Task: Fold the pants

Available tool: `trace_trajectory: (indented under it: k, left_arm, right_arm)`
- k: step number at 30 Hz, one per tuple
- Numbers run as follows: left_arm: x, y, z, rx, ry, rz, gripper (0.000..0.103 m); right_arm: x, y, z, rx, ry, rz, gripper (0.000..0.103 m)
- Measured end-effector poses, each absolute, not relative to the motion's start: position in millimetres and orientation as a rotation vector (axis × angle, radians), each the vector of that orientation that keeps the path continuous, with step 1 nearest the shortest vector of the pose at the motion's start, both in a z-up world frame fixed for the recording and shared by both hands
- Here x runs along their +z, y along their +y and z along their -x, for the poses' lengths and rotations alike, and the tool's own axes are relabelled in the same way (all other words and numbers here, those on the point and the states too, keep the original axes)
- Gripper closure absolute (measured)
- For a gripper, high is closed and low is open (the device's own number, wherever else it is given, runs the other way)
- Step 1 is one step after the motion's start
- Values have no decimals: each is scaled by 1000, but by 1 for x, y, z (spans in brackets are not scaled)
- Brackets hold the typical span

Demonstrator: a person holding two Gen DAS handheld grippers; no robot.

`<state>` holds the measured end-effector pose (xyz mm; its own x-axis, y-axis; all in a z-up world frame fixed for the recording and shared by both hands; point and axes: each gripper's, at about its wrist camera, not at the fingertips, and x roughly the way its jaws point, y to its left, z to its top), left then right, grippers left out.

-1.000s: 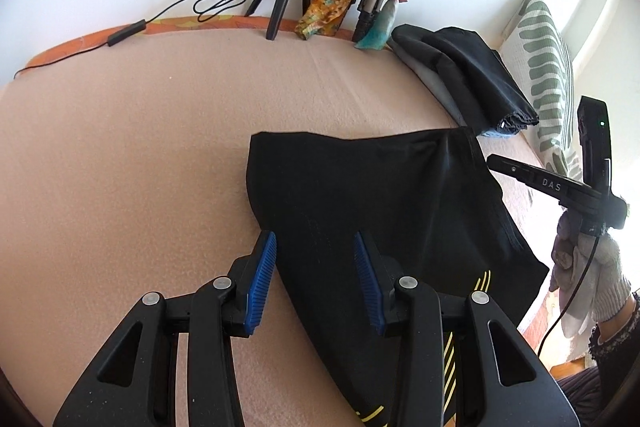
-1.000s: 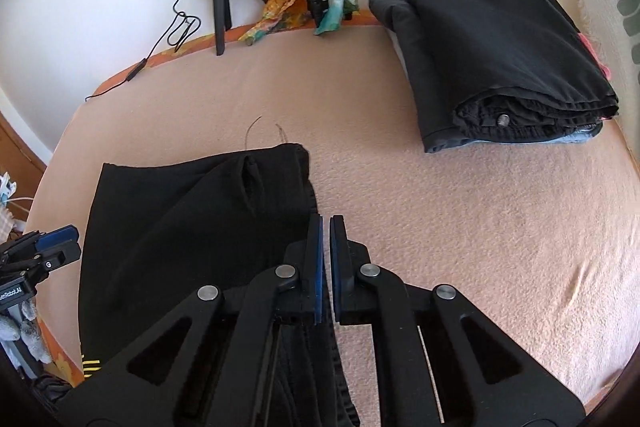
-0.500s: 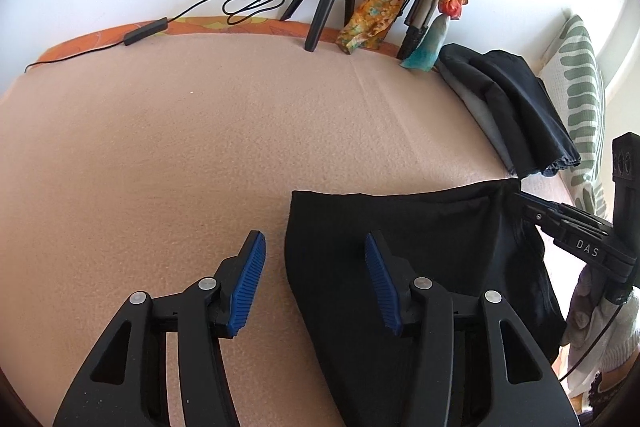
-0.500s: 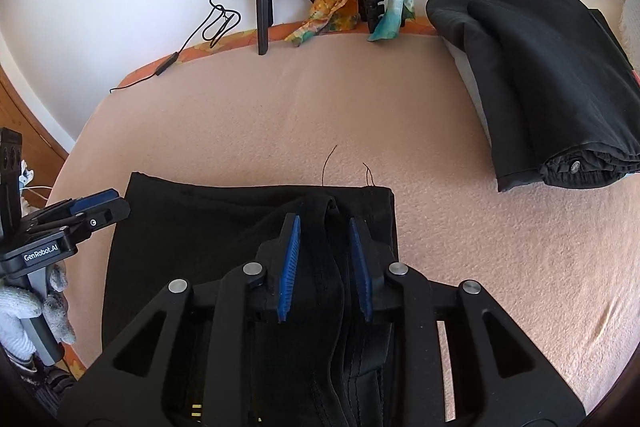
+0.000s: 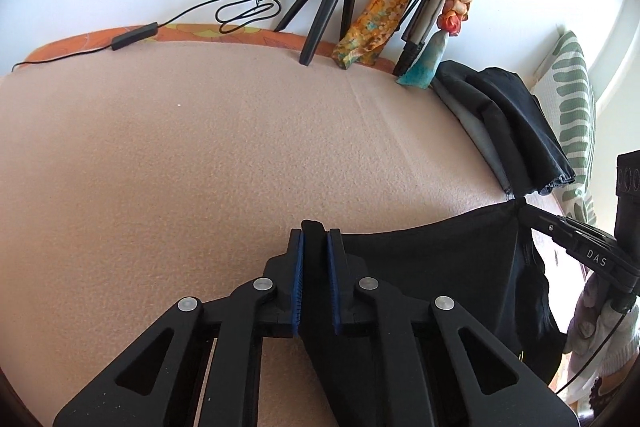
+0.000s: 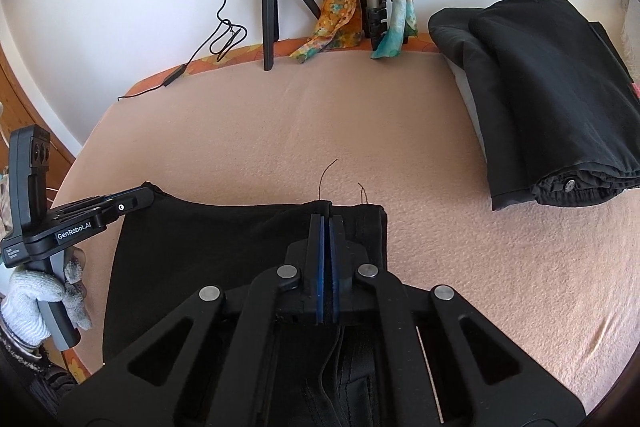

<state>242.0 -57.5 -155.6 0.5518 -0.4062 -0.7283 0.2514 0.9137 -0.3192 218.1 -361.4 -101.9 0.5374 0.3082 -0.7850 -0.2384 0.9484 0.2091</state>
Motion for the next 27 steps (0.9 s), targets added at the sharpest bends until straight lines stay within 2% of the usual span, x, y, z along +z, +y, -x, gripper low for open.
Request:
trace_trajectory:
  k: [5, 6, 9, 11, 12, 13, 14, 23, 27]
  left_arm:
    - [-153, -50, -246, -344, 906, 185, 94]
    - [-152, -46, -245, -339, 919, 188, 91]
    - [-147, -37, -239, -336, 934, 210, 74]
    - [-143, -31, -230, -354, 932, 227, 59]
    - [-140, -28, -226, -363, 936, 232, 48]
    - [-139, -26, -221, -375, 944, 247, 43]
    - [-139, -22, -217, -389, 958, 270, 42]
    - [-168, -20, -201, -487, 1108, 486, 42]
    - [-169, -28, -202, -514, 1109, 486, 42]
  right_arm:
    - [-107, -369, -220, 308, 977, -89, 100]
    - [-107, -371, -219, 287, 977, -81, 100]
    - [-104, -381, -214, 285, 989, -85, 97]
    - [-102, -390, -208, 323, 1001, -130, 77]
    - [-101, -394, -204, 335, 1009, -145, 50]
    - [-101, -397, -199, 347, 1011, -156, 30]
    - [-101, -400, -195, 368, 1012, -167, 25]
    - [-140, -423, -194, 514, 1160, -342, 21]
    - [-144, -427, -202, 568, 1152, -401, 18]
